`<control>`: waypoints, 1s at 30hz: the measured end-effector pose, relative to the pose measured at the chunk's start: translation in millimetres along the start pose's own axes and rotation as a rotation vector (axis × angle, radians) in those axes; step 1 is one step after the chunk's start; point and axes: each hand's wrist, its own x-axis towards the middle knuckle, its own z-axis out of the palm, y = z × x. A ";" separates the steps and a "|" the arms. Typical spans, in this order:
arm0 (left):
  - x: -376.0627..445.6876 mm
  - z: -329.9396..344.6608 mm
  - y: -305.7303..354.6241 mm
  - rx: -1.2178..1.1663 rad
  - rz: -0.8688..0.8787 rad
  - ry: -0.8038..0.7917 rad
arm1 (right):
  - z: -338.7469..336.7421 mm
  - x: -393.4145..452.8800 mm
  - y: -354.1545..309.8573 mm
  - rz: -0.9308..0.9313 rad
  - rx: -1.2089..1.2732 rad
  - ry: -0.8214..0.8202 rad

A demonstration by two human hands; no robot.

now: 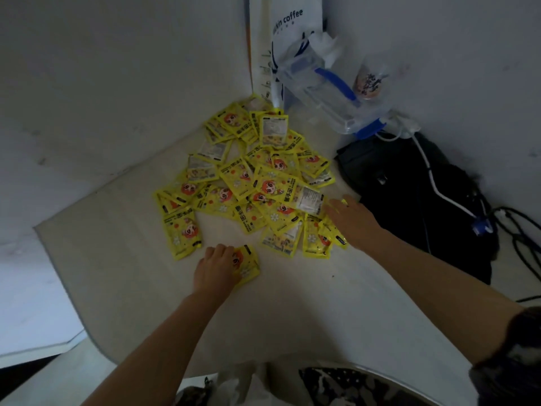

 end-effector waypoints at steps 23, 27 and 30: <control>6.3 -28.2 -29.0 -0.373 -0.188 -0.036 | -28.0 34.5 17.2 -0.241 -0.170 -0.147; 12.4 -48.4 -46.2 -0.621 -0.305 0.089 | -59.2 41.4 7.8 -0.203 0.265 -0.115; 22.3 -62.5 -59.9 -0.704 -0.381 0.179 | -76.6 50.8 -6.0 -0.206 0.512 -0.122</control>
